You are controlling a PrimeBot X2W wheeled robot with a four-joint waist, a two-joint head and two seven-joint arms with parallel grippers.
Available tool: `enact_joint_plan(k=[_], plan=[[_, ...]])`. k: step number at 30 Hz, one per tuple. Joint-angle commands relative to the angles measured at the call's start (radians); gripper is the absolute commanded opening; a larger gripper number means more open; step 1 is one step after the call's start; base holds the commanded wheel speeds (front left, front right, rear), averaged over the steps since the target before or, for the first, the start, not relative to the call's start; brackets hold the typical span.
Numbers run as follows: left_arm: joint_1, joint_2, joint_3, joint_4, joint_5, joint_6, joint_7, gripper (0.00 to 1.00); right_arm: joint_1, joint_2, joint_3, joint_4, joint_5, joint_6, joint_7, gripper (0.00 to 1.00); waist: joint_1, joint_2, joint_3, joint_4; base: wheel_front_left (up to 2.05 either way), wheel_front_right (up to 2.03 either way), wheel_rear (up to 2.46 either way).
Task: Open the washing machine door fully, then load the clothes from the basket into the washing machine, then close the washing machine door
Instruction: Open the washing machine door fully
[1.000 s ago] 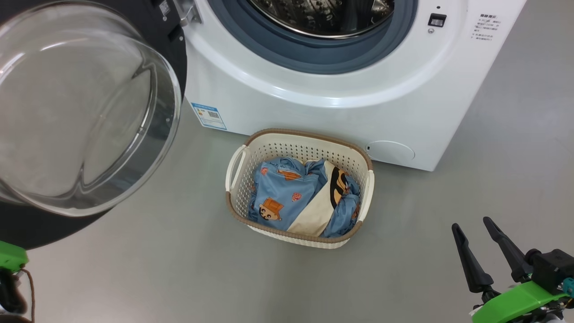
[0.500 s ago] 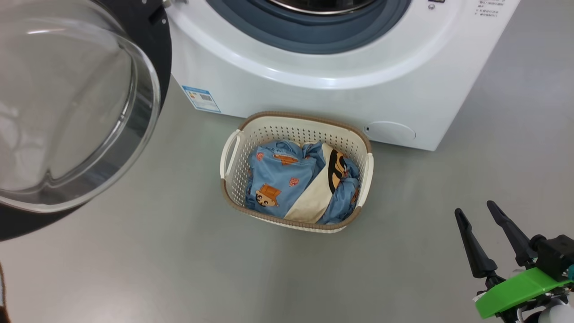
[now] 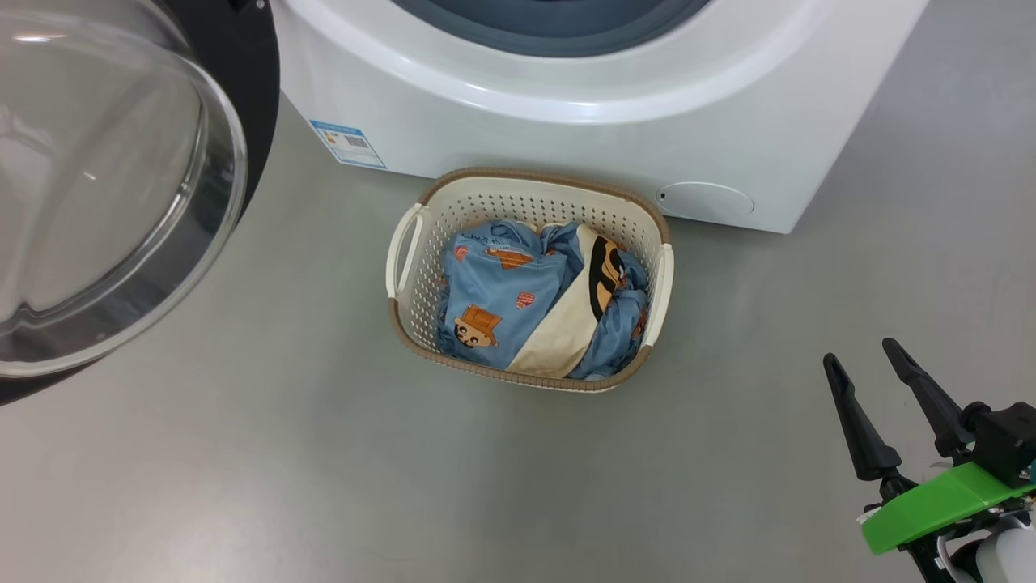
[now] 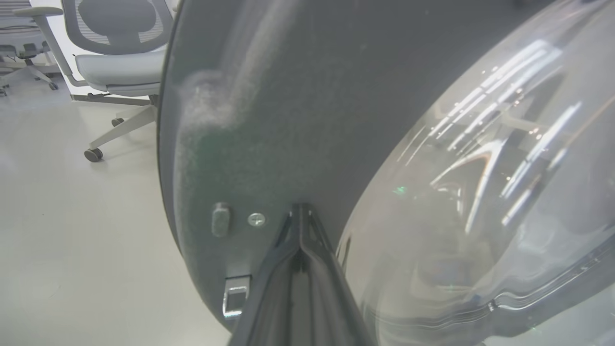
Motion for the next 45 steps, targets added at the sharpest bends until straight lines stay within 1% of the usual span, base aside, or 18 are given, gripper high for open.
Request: enact_joint_plan(k=[1,8,13,20,25,27,30,36,38,40,43,45], plan=[[-0.022,0.083,0.022,-0.02,0.014,-0.003,-0.006,0.0,-0.019,-0.017,0.021,-0.024,-0.017,0.009,-0.013,1.0,0.0,0.0,0.008,-0.003,0.0,0.0,0.0],[-0.025,0.08,0.033,-0.008,0.031,-0.014,-0.006,0.0,-0.026,-0.012,0.02,-0.017,-0.019,0.009,-0.013,1.0,0.0,0.0,0.0,-0.005,0.0,0.0,0.0],[-0.002,0.064,0.039,-0.026,0.036,-0.029,-0.006,0.0,-0.018,-0.003,0.017,-0.014,-0.02,0.009,-0.013,1.0,0.0,0.0,-0.025,-0.003,0.0,0.0,0.0],[0.046,0.028,0.047,-0.075,0.034,-0.047,-0.006,0.0,-0.002,0.013,0.012,-0.011,-0.02,0.009,-0.013,1.0,0.0,0.0,-0.065,0.005,0.0,0.0,0.0],[0.094,-0.006,0.032,-0.125,0.026,-0.056,-0.006,0.0,0.011,0.023,0.009,-0.009,-0.018,0.009,-0.013,1.0,0.0,0.0,-0.093,0.009,0.0,0.0,0.0],[0.117,-0.021,0.016,-0.151,0.017,-0.057,-0.006,0.0,0.015,0.028,0.01,-0.009,-0.018,0.009,-0.013,1.0,0.0,0.0,-0.105,0.009,0.0,0.0,0.0],[0.164,-0.04,-0.047,-0.195,-0.019,-0.058,-0.006,0.0,0.022,0.033,0.009,-0.008,-0.015,0.009,-0.013,1.0,0.0,0.0,-0.122,0.009,0.0,0.0,0.0],[0.281,-0.058,-0.169,-0.288,-0.082,-0.058,-0.006,0.0,0.039,0.046,0.01,-0.007,-0.012,0.009,-0.013,1.0,0.0,0.0,-0.159,0.001,0.0,0.0,0.0],[0.319,-0.064,-0.205,-0.32,-0.1,-0.058,-0.006,0.19,0.045,0.05,0.011,-0.008,-0.012,0.009,-0.013,1.0,0.0,0.0,-0.171,-0.006,0.0,0.0,0.0],[0.355,-0.072,-0.242,-0.354,-0.114,-0.058,-0.006,0.36,0.052,0.055,0.008,-0.009,-0.011,0.009,-0.013,1.0,0.0,0.0,-0.183,-0.013,0.0,0.0,0.0],[0.406,-0.093,-0.286,-0.403,-0.132,-0.058,-0.006,0.47,0.064,0.061,0.005,-0.01,-0.01,0.009,-0.013,1.0,0.0,0.0,-0.201,-0.026,0.0,0.0,0.0],[0.437,-0.107,-0.311,-0.433,-0.138,-0.058,-0.006,0.61,0.071,0.064,0.005,-0.011,-0.011,0.009,-0.013,1.0,0.0,0.0,-0.211,-0.036,0.0,0.0,0.0]])
